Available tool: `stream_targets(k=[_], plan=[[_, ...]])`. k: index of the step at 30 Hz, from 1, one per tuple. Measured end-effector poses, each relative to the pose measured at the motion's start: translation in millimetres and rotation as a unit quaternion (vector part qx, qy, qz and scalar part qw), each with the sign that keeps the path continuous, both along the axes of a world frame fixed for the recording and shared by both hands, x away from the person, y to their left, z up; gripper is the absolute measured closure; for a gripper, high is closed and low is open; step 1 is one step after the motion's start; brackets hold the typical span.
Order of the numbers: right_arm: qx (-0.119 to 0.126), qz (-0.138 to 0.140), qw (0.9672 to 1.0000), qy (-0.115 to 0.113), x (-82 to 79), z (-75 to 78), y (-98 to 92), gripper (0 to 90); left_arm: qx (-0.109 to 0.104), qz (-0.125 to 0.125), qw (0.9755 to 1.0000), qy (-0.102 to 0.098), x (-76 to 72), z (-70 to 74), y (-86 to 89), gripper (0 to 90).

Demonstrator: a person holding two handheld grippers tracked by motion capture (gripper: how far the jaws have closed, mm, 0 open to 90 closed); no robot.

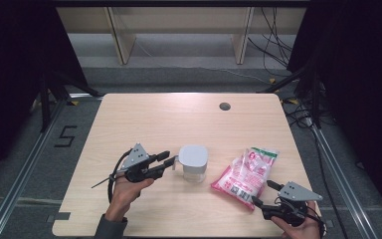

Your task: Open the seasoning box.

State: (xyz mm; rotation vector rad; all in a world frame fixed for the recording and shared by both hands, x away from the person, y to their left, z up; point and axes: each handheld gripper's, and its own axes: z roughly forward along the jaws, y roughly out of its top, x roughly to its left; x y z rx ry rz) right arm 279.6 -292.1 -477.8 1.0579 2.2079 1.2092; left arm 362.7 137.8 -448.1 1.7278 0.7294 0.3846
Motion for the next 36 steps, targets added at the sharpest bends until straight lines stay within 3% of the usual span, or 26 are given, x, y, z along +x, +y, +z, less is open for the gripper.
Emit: stream_targets(k=[1,2,3,4,5,7,10,12,14,21,24,27,28,30,31,36], plan=[[-0.003,0.008,0.9999,-0.014,2.0,-0.6,-0.3,24.5,-0.001,-0.009,0.9999,-0.009,1.1,0.7,-0.6,70.6],[-0.003,0.008,0.9999,-0.014,2.0,-0.6,-0.3,24.5,-0.006,-0.008,0.9999,-0.005,0.8,1.1,-2.2,70.6],[-0.012,0.012,0.9995,-0.027,3.0,-0.1,-1.4,24.5,0.002,-0.004,1.0,-0.007,0.4,2.5,-3.6,74.0],[-0.012,0.012,0.9995,-0.027,3.0,-0.1,-1.4,24.5,0.007,-0.005,0.9999,-0.012,1.2,3.1,-5.6,74.0],[-0.001,0.006,1.0,-0.007,1.0,-0.1,-0.2,24.4,0.005,-0.004,0.9999,-0.013,2.0,3.2,-8.1,76.9],[0.001,0.004,1.0,-0.005,0.8,-0.2,0.2,24.4,0.003,-0.005,0.9999,-0.01,2.2,4.2,-12.0,78.1],[0.002,0.001,1.0,-0.004,0.7,-0.2,0.1,24.1,-0.005,-0.017,0.9998,-0.005,3.5,5.5,-15.5,83.2],[0.003,0.001,1.0,-0.004,0.6,-0.1,0.0,24.0,0.002,-0.019,0.9997,-0.013,5.7,7.7,-17.2,83.9],[-0.003,0.005,0.9998,-0.019,2.0,0.4,-1.2,23.8,-0.005,-0.016,0.9998,-0.013,8.0,9.6,-20.1,85.4],[-0.001,0.005,0.9999,-0.014,1.9,0.9,-0.8,23.4,0.017,-0.014,0.9996,-0.019,12.3,9.6,-29.2,87.0],[-0.001,0.003,0.9999,-0.017,1.7,1.1,-0.3,23.3,0.028,-0.011,0.9995,-0.013,14.6,4.9,-30.9,87.0],[-0.004,0.002,0.9997,-0.024,1.5,1.3,0.5,22.3,0.021,-0.003,0.9998,-0.004,16.2,1.2,-31.0,87.0],[0.001,-0.004,0.9999,-0.013,-0.7,1.4,2.2,21.6,0.027,-0.004,0.9996,-0.005,17.0,0.4,-29.9,87.0],[0.003,0.008,0.9997,-0.023,1.4,1.3,2.2,19.8,0.013,0.001,0.9999,0.004,17.9,-2.0,-29.1,87.4],[-0.004,0.004,0.9994,-0.033,1.2,1.8,2.0,18.4,0.012,-0.006,0.9999,-0.001,19.3,-2.4,-28.3,87.6],[0.018,0.013,0.998,-0.059,1.4,5.6,6.3,15.7,0.014,0.001,0.9999,0.0,19.3,-2.4,-27.1,87.5]])
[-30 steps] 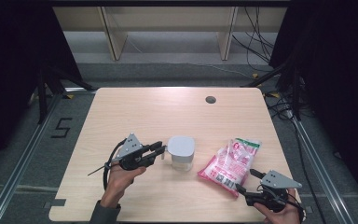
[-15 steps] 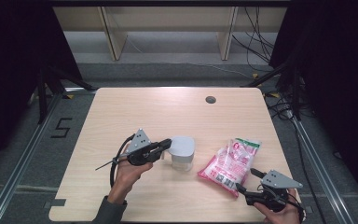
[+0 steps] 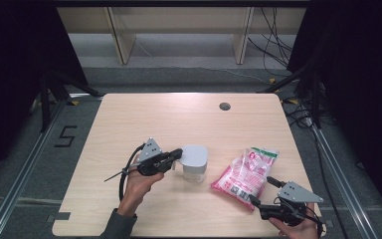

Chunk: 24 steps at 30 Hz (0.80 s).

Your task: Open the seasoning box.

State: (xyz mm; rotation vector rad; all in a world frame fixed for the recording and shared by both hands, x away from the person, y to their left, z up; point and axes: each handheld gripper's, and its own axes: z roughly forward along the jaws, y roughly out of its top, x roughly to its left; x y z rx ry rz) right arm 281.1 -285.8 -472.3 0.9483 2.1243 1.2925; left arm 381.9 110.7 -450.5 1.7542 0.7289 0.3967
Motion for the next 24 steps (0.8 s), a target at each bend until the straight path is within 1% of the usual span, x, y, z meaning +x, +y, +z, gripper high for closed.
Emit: stream_targets(k=[1,2,3,4,5,6,7,8,9,10,11,12,13,14,15,16,17,19,20,21,22,23,24], plan=[[0.001,0.0,1.0,-0.004,0.0,1.3,2.0,15.8,0.0,-0.002,1.0,0.002,0.4,-0.5,0.8,87.5],[0.0,0.004,1.0,-0.003,0.9,2.4,4.8,16.8,-0.002,0.0,1.0,0.003,0.3,-0.7,0.7,87.6],[0.0,0.006,0.9999,-0.011,2.5,2.8,6.2,19.5,0.0,0.0,1.0,0.004,0.1,-0.6,1.2,87.5],[0.012,0.007,0.9999,0.005,1.9,3.3,10.1,24.9,0.001,-0.001,1.0,0.002,0.5,-0.5,1.6,87.6],[0.008,0.023,0.9997,-0.009,6.2,4.1,11.2,34.3,-0.004,-0.002,1.0,0.0,0.6,-0.8,0.9,87.6],[0.01,0.036,0.9993,-0.002,7.1,5.0,14.8,39.1,-0.009,0.002,0.9999,0.005,-0.1,-1.3,0.7,87.5],[0.006,0.038,0.9992,-0.009,9.0,6.1,18.7,44.1,-0.008,0.002,1.0,0.004,-0.1,-1.4,0.8,87.5],[0.009,0.044,0.999,-0.003,9.5,6.3,22.0,48.4,-0.01,0.0,0.9999,0.002,0.3,-1.8,0.8,87.4],[0.008,0.047,0.9988,0.001,9.9,7.4,25.6,49.9,-0.011,0.0,0.9999,0.002,0.3,-1.8,0.8,87.4],[0.006,0.05,0.9987,-0.01,12.2,7.8,29.0,52.8,-0.011,0.0,0.9999,0.002,0.3,-1.8,0.9,87.4],[0.008,0.06,0.9981,-0.005,14.4,8.1,32.7,56.7,-0.011,0.001,0.9999,0.002,0.1,-1.8,1.0,87.4],[0.004,0.064,0.9979,-0.011,16.8,8.5,35.9,59.1,-0.009,0.001,1.0,0.001,0.1,-1.8,1.2,87.3],[0.002,0.071,0.9974,-0.009,18.9,9.0,39.5,61.9,-0.008,-0.001,1.0,-0.003,-0.3,-1.9,0.8,87.2],[0.002,0.077,0.997,-0.01,21.3,9.2,43.4,63.8,0.001,-0.004,1.0,-0.009,-0.4,-1.4,1.6,87.2],[0.006,0.074,0.9972,0.001,21.7,9.9,47.4,65.4,-0.009,-0.003,0.9999,-0.005,-0.2,-2.3,0.9,87.2],[0.005,0.084,0.9964,-0.008,26.2,9.7,51.0,67.2,-0.005,-0.002,1.0,-0.003,-0.3,-1.9,1.8,87.2],[0.002,0.092,0.9958,-0.003,29.4,10.2,56.3,69.5,-0.006,-0.003,1.0,-0.003,-0.2,-2.1,2.0,87.2],[0.0,0.104,0.9946,-0.004,35.1,9.4,64.0,74.7,-0.001,-0.005,1.0,-0.008,0.3,-1.8,3.1,87.2],[-0.006,0.109,0.994,0.001,37.7,9.8,67.2,75.9,-0.001,-0.004,1.0,-0.008,0.6,-1.8,3.6,87.2],[0.0,0.106,0.9943,0.001,44.1,9.0,74.0,78.4,-0.003,-0.001,1.0,-0.005,0.9,-2.0,4.9,87.2],[0.0,0.106,0.9943,0.001,44.1,9.0,74.0,78.4,-0.003,-0.001,1.0,-0.005,0.9,-2.0,4.9,87.2],[0.003,0.106,0.9942,0.015,45.5,9.6,77.2,79.4,-0.01,0.003,0.9999,0.001,0.4,-2.6,4.8,87.2],[0.002,0.108,0.9941,0.01,49.8,9.8,79.0,80.6,-0.011,0.005,0.9999,0.001,0.3,-2.8,5.2,87.2]])
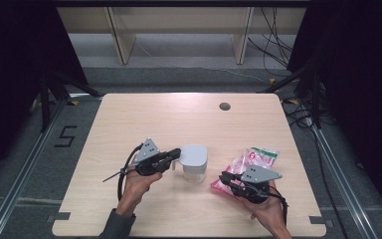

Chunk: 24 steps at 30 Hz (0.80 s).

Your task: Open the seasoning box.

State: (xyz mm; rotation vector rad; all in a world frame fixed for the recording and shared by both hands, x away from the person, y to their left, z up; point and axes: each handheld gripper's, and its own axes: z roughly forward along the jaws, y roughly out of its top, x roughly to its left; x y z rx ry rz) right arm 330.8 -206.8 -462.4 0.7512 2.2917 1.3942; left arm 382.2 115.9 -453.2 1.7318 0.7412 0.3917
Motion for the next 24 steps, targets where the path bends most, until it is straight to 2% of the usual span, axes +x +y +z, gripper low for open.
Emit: stream_targets(k=[2,3,5,6,8,10,11,12,14,17,18,19,22,23,24], plan=[[0.005,0.0,1.0,0.002,4.7,0.6,4.8,81.2,0.005,-0.005,1.0,-0.006,0.8,0.3,0.7,87.1],[-0.004,0.004,1.0,-0.005,10.9,1.3,7.8,82.4,0.005,-0.005,1.0,-0.005,0.8,0.3,0.8,87.1],[-0.003,0.006,0.9999,-0.009,13.5,0.8,9.6,83.3,0.005,-0.004,1.0,-0.005,0.4,0.3,0.5,87.2],[0.01,0.001,0.9999,-0.005,15.5,-0.2,11.3,84.6,0.003,-0.003,1.0,-0.002,-0.2,0.2,-0.1,87.1],[0.016,0.004,0.9999,0.001,19.6,-0.8,13.8,86.6,0.009,-0.007,0.9999,-0.007,0.3,0.9,0.5,87.2],[0.015,-0.002,0.9999,0.001,24.5,0.7,17.4,88.5,0.008,-0.008,0.9999,-0.008,0.3,0.5,0.5,87.3],[0.015,-0.002,0.9999,0.001,24.5,0.7,17.4,88.5,0.003,-0.004,1.0,-0.002,-0.4,0.2,0.2,87.3],[0.019,0.003,0.9998,-0.006,27.6,1.1,18.7,89.1,0.0,-0.005,1.0,-0.002,-0.1,-0.2,0.1,87.4],[0.015,-0.002,0.9999,-0.007,30.1,3.5,20.7,89.8,0.004,-0.007,0.9999,-0.007,0.9,-0.1,1.1,87.4],[0.016,0.003,0.9999,-0.003,34.0,3.9,24.8,89.9,0.0,-0.003,1.0,-0.001,0.5,-0.5,1.7,87.4],[0.015,0.001,0.9999,-0.005,35.1,3.2,26.4,89.9,0.003,-0.002,1.0,-0.002,0.5,-0.4,2.3,87.4],[0.01,0.009,0.9999,-0.001,36.7,3.7,28.3,89.9,0.016,-0.002,0.9998,-0.01,1.1,0.5,3.7,87.4],[0.011,0.005,0.9999,-0.001,37.4,3.5,30.3,89.9,0.006,0.001,1.0,-0.003,0.9,-0.8,3.7,87.5],[0.012,0.011,0.9998,0.01,37.7,3.4,30.9,90.0,0.009,-0.003,0.9999,-0.008,1.6,-0.6,4.4,87.5],[0.005,0.003,1.0,-0.005,38.2,3.3,31.2,90.0,0.01,-0.003,0.9999,-0.008,1.6,-0.5,4.4,87.5]])
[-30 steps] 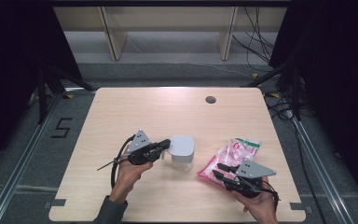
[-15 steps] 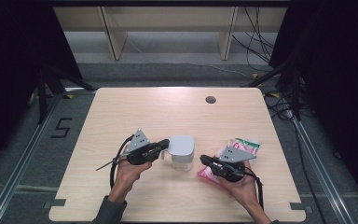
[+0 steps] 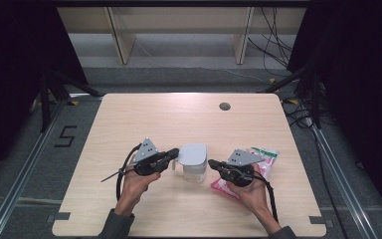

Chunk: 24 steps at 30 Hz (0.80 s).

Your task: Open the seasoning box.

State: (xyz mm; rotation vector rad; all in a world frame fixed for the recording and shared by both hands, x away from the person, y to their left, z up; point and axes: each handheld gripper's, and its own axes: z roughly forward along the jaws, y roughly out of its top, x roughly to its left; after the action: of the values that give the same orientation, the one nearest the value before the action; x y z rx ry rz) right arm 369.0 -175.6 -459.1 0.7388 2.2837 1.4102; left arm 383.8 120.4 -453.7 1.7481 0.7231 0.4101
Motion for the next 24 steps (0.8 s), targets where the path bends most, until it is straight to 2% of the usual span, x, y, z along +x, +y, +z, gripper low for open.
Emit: stream_targets(k=[4,5,10,12,14,15,16,17,19,20,21,22,23,24], plan=[[0.0,0.003,1.0,-0.002,0.5,2.6,0.4,89.9,-0.004,0.004,1.0,0.004,-0.8,-0.2,-0.8,87.5],[0.005,0.005,1.0,-0.006,0.7,3.2,1.7,90.0,0.001,0.0,1.0,-0.001,-0.2,0.1,-0.2,87.5],[-0.002,0.012,0.9999,-0.004,2.1,6.8,4.2,89.9,0.002,0.0,1.0,-0.002,-0.2,-0.1,0.1,87.4],[0.007,0.006,0.9999,-0.007,2.2,7.9,5.3,90.0,0.004,0.0,1.0,-0.003,-0.2,0.0,0.1,87.3],[0.002,0.01,0.9999,-0.001,1.0,10.5,6.3,90.0,0.004,0.001,1.0,-0.002,-0.2,0.0,0.3,86.7],[0.003,0.011,0.9999,-0.007,1.8,10.6,6.9,90.0,0.0,0.002,1.0,0.003,-0.6,0.0,0.2,85.8],[0.005,0.01,0.9999,0.004,0.0,11.0,8.6,90.0,0.007,0.002,1.0,-0.002,-0.7,0.9,1.5,84.3],[-0.003,0.013,0.9999,-0.009,0.5,11.7,9.2,90.0,0.012,0.002,0.9999,-0.007,-1.1,2.1,2.6,82.5],[0.003,0.01,0.9999,-0.009,1.1,13.2,9.4,90.0,0.019,0.003,0.9998,-0.005,-3.5,5.4,4.8,75.1],[0.003,0.01,0.9999,-0.009,1.1,13.2,9.4,90.0,0.02,0.002,0.9998,-0.008,-4.8,7.0,5.6,75.1],[0.002,0.012,0.9999,-0.003,0.6,14.1,9.6,89.9,0.032,0.001,0.9994,-0.015,-6.3,8.5,6.1,72.8],[0.002,0.018,0.9997,-0.019,2.9,14.9,10.6,89.9,0.047,0.003,0.9987,-0.017,-8.8,9.6,5.5,65.2],[0.002,0.018,0.9997,-0.019,2.9,14.9,10.6,89.9,0.058,0.001,0.9982,-0.015,-10.8,10.0,5.1,65.2],[0.008,0.013,0.9999,0.001,1.2,15.7,11.9,89.9,0.063,-0.001,0.9979,-0.013,-13.3,9.6,4.8,62.4]])
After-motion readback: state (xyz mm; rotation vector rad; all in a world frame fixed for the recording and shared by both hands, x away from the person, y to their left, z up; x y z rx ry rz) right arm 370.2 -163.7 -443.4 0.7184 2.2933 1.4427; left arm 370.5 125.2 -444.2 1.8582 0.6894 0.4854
